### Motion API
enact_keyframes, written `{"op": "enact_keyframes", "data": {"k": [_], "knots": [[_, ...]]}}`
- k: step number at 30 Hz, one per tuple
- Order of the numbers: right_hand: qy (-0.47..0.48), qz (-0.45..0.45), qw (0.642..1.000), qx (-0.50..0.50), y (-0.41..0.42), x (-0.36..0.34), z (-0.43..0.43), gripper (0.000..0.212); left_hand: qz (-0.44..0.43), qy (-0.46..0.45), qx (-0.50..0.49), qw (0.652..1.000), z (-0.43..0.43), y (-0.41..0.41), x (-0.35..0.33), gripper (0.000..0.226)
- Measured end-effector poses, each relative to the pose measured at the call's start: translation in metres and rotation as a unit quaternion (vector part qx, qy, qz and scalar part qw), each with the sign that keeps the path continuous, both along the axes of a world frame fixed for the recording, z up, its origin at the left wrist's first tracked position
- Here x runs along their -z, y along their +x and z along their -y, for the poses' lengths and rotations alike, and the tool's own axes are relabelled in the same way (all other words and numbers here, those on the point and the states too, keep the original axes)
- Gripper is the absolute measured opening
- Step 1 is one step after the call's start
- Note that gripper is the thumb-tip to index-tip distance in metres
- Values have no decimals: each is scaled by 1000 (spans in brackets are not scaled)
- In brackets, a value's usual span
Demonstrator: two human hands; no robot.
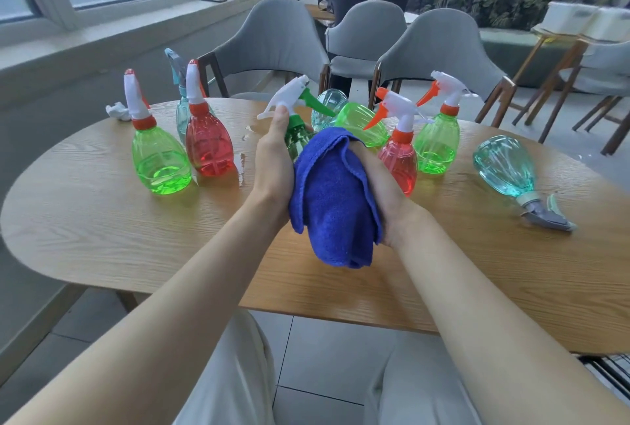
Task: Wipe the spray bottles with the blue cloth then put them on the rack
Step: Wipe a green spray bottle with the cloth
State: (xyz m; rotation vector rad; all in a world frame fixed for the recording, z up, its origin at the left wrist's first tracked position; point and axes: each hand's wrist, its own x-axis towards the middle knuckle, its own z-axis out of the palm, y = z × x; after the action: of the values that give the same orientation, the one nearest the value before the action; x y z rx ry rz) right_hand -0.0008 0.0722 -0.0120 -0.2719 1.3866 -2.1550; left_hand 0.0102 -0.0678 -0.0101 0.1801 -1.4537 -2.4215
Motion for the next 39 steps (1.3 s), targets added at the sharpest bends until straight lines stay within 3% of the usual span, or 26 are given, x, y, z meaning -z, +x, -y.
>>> {"op": "enact_keyframes", "data": {"k": [4,9,12,15,18,21,25,27,30,32,33,35,37,39], "knots": [[56,-32,997,30,-6,8,3,46,11,-60,-30,998,3,-2,1,51],[139,-116,975,128,-8,20,9,53,55,-210,-92,972,2,0,-2,59],[190,-233,942,147,-3,20,19,32,84,-166,-101,977,8,-7,4,61],[231,-309,910,154,-3,23,21,46,126,-71,-76,986,18,-23,20,66],[190,-238,940,156,-7,25,13,38,135,-79,-98,983,11,-15,9,75],[107,-49,987,111,-6,31,8,45,108,-103,-126,981,7,-11,2,64],[-40,71,994,75,2,36,4,58,75,-100,-131,983,3,-11,1,65],[-72,84,990,86,7,37,6,65,73,-112,-150,980,0,-10,-2,51],[-60,59,985,147,8,35,12,37,76,-126,-140,979,0,-12,-1,45],[-4,-39,975,220,2,33,14,25,81,-123,-116,982,1,-12,0,28],[32,-107,963,247,0,32,15,31,86,-117,-101,984,-1,-9,-1,22],[87,-184,941,270,1,32,17,40,103,-66,-76,990,-4,-5,-5,37],[67,-169,946,268,3,35,19,33,115,-27,-66,991,-5,-5,-8,37],[7,-87,965,248,5,37,16,34,118,-33,-67,990,-5,-9,-8,30]]}}
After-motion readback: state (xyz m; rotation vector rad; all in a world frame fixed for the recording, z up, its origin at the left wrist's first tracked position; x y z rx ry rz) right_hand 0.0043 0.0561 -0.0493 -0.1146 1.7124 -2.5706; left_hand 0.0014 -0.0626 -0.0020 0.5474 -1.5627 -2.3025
